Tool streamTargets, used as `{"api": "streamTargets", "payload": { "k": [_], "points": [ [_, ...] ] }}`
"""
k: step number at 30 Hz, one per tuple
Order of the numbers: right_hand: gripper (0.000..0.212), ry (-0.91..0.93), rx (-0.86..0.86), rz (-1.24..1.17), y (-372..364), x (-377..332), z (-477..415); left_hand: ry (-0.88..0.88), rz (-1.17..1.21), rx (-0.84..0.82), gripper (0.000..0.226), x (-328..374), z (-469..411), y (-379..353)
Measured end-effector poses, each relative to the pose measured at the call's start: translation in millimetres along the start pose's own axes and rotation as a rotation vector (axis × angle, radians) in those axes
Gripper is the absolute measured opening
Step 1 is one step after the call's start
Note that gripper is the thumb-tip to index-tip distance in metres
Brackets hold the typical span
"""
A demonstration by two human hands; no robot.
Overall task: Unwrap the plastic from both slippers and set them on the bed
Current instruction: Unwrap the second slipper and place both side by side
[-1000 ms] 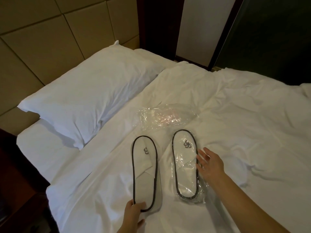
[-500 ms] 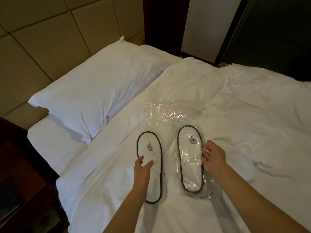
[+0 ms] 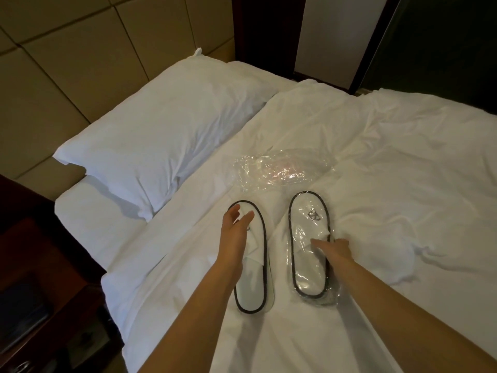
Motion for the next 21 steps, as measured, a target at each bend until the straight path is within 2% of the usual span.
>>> {"api": "streamTargets", "payload": {
  "k": [4, 8, 11, 15, 21],
  "points": [
    [0.042, -0.022, -0.109, -0.190, -18.9, 11.1, 2.2, -0.006, -0.008, -0.006, 0.051, 7.6, 1.2, 2.6],
    [0.017, 0.006, -0.119, -0.267, -26.9, 8.5, 10.6, -0.022, -0.002, -0.008, 0.049, 16.6, 4.9, 3.6],
    [0.017, 0.032, -0.115, -0.271, -25.3, -0.4, 15.0, -0.048, 0.011, -0.006, 0.046, 29.3, 8.1, 3.4],
    [0.029, 0.122, -0.131, -0.262, -20.1, -28.2, 31.1, -0.103, 0.024, -0.002, 0.047, 53.6, 18.2, 2.3],
    [0.022, 0.291, -0.212, -0.355, -16.5, -93.7, 75.0, -0.188, 0.027, -0.013, 0.045, 105.3, 37.8, -2.8]
  ]
}}
Point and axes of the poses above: each hand's wrist, its own z-axis away from the middle knuckle, its own y-axis out of the back of the hand, x = y × z, the point moved 10 cm from there along -z, towards the middle knuckle, and after that the axes turned 11 degrees about -x, right-handed, at the moved point
